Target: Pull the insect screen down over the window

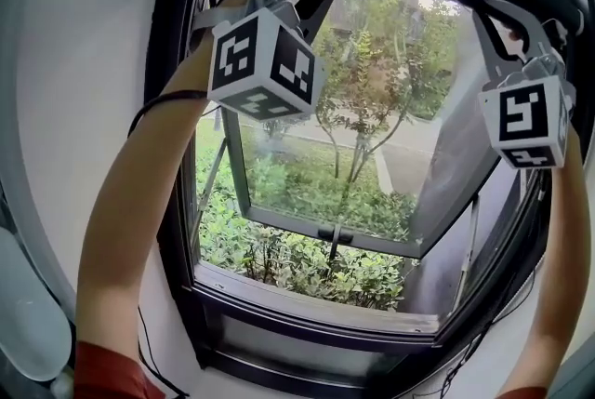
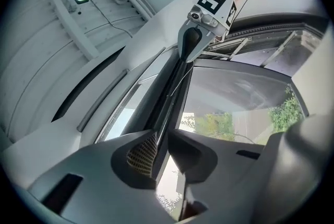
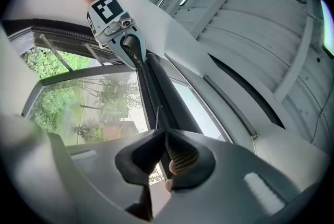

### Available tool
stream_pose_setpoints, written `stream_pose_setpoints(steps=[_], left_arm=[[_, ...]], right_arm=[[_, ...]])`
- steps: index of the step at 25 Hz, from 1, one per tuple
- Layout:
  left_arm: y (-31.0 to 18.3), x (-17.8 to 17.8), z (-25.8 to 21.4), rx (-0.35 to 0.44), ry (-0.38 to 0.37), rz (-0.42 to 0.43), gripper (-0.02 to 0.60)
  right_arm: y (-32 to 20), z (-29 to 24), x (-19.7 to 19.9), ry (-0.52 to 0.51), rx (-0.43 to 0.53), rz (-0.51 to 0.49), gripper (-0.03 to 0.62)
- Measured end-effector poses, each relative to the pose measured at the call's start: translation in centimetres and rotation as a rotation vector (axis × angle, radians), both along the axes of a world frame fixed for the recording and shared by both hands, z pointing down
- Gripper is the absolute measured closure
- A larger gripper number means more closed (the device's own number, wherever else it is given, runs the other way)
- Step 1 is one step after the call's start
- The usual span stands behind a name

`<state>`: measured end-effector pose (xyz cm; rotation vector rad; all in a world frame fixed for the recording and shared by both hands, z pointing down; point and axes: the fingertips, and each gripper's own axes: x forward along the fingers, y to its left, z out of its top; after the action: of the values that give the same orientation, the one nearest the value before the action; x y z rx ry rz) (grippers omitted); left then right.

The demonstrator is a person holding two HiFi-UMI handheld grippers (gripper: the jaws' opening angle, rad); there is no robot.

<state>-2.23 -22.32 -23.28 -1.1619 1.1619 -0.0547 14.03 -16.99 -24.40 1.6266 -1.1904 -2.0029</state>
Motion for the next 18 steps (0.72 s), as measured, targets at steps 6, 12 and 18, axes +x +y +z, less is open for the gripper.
stream_pose_setpoints(steps=[6,12,18], left_arm=[[-1.3,0.4,-2.1,-0.034,-0.061,-0.087,0.505],[-3.2,0.1,-3.8,-0.079,-0.083,-0.162,0.476],[-4.0,-0.4,-4.5,-0.109,-0.097,-0.2,0.449]], right_arm=[[-1.1,-1.8,2.4,-0.03,-0.024,0.09,0.554],[-1.9,-2.9,2.8,-0.028,-0.075,0.133,0.521],[-3.3,-2.9,3.9,-0.026,-0.137,0.178,0.481]])
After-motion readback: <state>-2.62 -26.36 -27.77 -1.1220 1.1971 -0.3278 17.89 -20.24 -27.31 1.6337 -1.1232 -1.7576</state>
